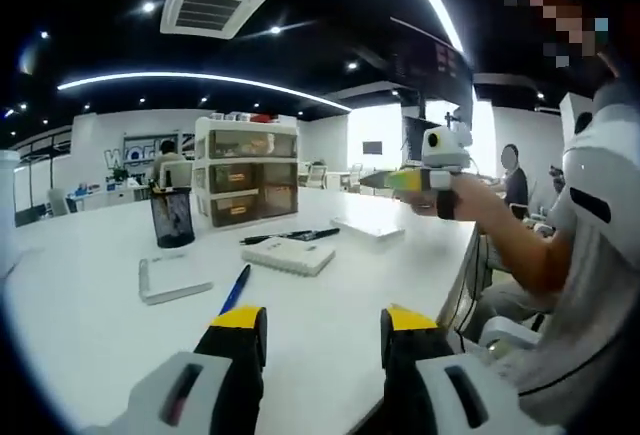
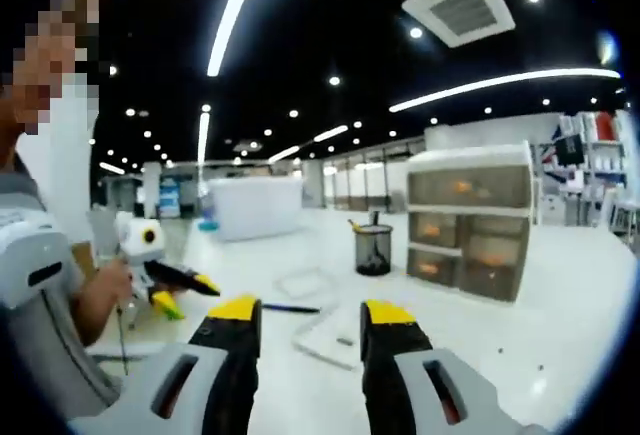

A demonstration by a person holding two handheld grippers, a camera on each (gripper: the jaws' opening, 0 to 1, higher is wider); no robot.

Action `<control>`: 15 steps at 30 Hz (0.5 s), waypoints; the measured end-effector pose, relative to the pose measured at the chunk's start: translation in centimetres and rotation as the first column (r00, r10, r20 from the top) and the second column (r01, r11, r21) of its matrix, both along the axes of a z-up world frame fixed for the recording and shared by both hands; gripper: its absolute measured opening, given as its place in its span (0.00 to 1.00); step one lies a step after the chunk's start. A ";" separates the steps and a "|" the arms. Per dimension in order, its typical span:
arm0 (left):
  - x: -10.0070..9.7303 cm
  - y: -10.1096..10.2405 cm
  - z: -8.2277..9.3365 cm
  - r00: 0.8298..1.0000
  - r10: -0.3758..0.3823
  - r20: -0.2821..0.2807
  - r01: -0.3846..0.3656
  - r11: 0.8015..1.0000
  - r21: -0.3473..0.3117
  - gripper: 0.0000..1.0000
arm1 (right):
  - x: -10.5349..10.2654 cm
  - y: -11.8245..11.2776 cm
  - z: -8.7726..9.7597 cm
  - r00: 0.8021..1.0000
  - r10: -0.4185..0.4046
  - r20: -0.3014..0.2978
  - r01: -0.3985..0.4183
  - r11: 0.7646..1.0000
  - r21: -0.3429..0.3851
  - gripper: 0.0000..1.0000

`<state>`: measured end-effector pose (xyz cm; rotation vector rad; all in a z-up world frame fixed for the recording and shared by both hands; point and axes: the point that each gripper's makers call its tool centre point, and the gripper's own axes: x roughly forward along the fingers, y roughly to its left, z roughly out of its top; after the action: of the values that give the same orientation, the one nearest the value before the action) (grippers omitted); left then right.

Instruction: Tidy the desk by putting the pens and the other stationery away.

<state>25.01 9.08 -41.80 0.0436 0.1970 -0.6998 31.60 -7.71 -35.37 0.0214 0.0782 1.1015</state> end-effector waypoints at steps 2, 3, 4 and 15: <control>0.1 0.7 0.4 1.000 0.026 0.004 -0.026 1.000 0.002 0.45 | -2.0 0.0 -0.6 0.997 0.069 -0.038 -0.069 0.998 0.014 0.36; 0.2 1.0 0.5 0.999 0.033 0.008 -0.033 0.999 0.002 0.45 | -2.5 -0.1 -0.7 0.995 0.082 -0.049 -0.081 0.996 0.020 0.36; 0.3 1.4 0.7 0.999 0.049 0.014 -0.049 0.999 -0.001 0.45 | -3.0 -0.6 -0.8 0.996 0.078 -0.045 -0.078 0.997 0.021 0.36; 0.7 4.1 0.4 0.991 0.131 0.001 -0.131 0.991 -0.014 0.45 | -5.5 -4.2 -4.9 0.997 0.012 -0.076 -0.018 0.996 -0.082 0.27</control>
<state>25.67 13.21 -41.37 0.0173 0.1913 -0.5702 26.11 -11.89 -40.24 -0.0120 0.1917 1.1119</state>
